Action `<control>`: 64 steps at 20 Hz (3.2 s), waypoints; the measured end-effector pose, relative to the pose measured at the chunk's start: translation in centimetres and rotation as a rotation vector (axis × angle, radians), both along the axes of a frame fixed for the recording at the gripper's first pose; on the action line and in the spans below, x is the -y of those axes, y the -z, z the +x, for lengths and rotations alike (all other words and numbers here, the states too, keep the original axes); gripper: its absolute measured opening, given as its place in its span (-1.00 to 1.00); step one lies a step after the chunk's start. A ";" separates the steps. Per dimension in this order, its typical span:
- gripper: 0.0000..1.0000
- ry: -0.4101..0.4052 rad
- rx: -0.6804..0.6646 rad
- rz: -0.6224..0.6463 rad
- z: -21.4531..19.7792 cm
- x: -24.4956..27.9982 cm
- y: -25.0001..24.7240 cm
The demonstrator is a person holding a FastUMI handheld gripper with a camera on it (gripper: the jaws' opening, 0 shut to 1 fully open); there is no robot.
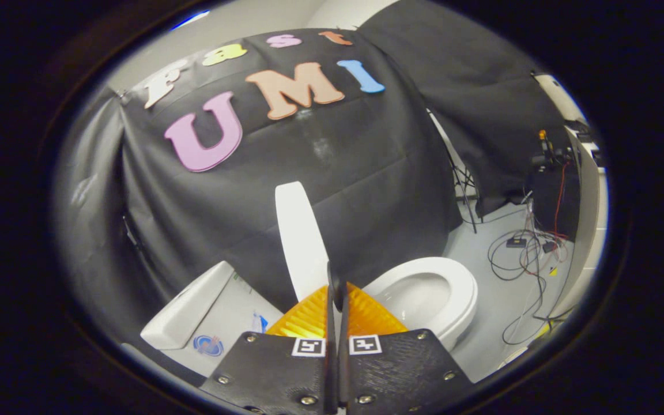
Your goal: Open the toilet lid.
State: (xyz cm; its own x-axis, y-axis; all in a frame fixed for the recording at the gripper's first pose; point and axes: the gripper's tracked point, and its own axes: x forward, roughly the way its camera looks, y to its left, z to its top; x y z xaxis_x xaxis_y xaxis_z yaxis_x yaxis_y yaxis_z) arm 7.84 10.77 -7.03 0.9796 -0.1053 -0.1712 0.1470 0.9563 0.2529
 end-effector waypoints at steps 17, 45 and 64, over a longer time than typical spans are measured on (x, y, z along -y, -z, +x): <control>-0.98 -0.319 -0.011 -0.249 -1.8 -11.5 0.6; -0.21 -0.465 -0.019 -0.287 -2.7 -15.9 2.4; 0.97 -0.390 0.044 -0.228 -1.9 -13.6 0.5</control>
